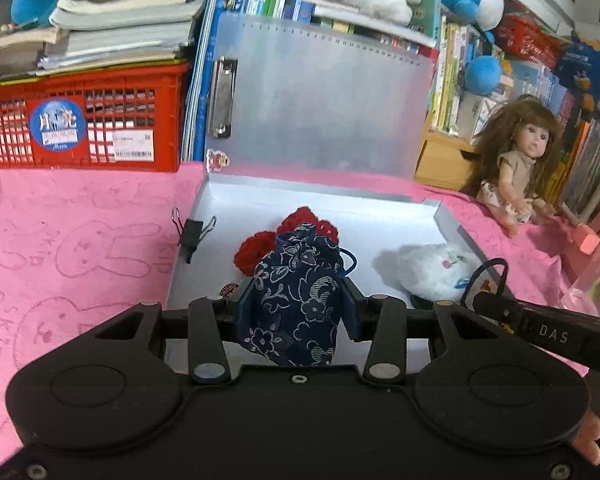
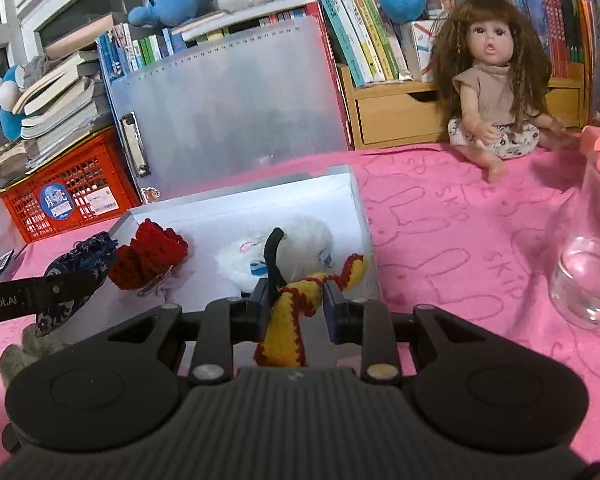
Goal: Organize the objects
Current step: 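Carry the pouch with the left gripper while the right gripper carries the snake into the box, then open both grippers to drop the pouch and snake inside the box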
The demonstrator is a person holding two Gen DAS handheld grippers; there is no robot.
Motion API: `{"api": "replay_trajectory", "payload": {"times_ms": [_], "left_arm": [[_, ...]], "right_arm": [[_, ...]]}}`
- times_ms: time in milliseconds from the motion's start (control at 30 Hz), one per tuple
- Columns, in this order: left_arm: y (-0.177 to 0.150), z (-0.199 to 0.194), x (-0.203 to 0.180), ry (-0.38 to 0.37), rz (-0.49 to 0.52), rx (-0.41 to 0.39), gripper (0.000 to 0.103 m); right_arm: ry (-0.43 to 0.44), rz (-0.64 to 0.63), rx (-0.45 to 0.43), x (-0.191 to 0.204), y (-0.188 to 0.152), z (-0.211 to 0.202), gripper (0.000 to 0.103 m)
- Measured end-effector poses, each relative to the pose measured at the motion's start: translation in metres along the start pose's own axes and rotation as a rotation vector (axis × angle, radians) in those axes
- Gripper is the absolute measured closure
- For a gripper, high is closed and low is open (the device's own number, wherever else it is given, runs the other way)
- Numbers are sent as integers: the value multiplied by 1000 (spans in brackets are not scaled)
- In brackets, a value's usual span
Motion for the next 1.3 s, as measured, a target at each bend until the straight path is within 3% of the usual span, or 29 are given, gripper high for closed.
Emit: {"api": "replay_trajectory", "payload": {"times_ms": [267,900,967,1033,1300], "left_arm": [[-9,32,-5,35,-2,66,62],[0,53,-23,106,70,36,59],[0,50,-23,98,69,35,56],[0,46,-24,84,64,29,53],[3,20,-26,42,87,-20,36]], "right_arm": [[-1,-14,22,0,5,16,72],[-19,6,70,-5,13,50,72],[-27,7,57,-5,14,46,67],[-23,7,34,-3,19,41,49],[3,-5,-11,6,28,19,38]]}}
Point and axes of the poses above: each gripper's, at about its wrist camera, not at the fingertips, and z roughly the way its jaws point, x to its left, y to its top, the point moved 8 cm from there along z, roughly the way its jaws point, and after that the axes turned 13 degrees about y, right-handed, at the moved point
